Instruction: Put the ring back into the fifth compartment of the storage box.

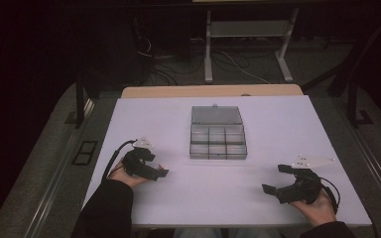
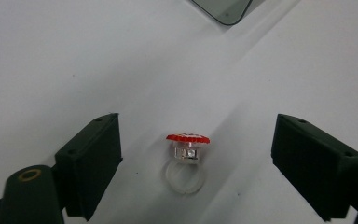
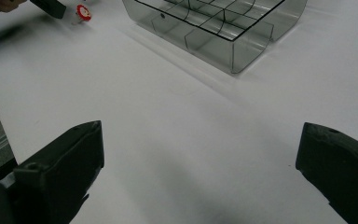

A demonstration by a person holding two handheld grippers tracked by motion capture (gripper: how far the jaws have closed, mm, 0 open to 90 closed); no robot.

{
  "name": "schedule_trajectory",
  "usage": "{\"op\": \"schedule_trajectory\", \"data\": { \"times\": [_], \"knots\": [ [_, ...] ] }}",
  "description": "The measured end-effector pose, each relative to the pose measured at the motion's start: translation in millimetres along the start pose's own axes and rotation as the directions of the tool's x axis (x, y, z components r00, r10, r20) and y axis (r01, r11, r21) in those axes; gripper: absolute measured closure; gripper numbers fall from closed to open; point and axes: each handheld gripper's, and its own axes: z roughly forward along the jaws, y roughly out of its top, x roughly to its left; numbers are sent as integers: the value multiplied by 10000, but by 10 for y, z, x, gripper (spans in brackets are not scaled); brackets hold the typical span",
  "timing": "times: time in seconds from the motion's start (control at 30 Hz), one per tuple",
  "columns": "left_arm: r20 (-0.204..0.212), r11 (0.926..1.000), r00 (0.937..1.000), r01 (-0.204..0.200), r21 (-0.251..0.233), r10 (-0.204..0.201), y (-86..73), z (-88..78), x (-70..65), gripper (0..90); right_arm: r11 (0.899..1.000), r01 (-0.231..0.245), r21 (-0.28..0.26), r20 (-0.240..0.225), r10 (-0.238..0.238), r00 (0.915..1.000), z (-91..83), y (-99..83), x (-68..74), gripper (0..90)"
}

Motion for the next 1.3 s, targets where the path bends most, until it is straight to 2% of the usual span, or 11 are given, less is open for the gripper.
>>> {"op": "schedule_trajectory", "data": {
  "times": [0.2,0.53,0.73,0.93,1.03,1.3],
  "knots": [
    [-26,9999,10000,-95,81,95,-14,8,1,279,10000,-8,19,2,8,10000,5,-1,0,5],
    [-138,9984,9983,-568,79,569,-14,37,7,464,10000,-24,73,-5,24,10000,9,-3,2,5],
    [-137,9985,9984,-548,38,549,-18,36,16,561,10000,-23,80,-7,23,10000,9,-4,2,5],
    [-153,9983,9982,-574,21,575,-20,41,21,621,10000,-18,87,-5,18,10000,9,-4,1,5],
    [-175,9975,9973,-705,91,707,-22,58,20,630,10000,-19,87,-5,19,10000,9,-5,1,5],
    [-138,9972,9972,-739,111,740,-21,68,26,673,10000,-17,88,-6,17,10000,10,-5,-1,5]
  ]
}}
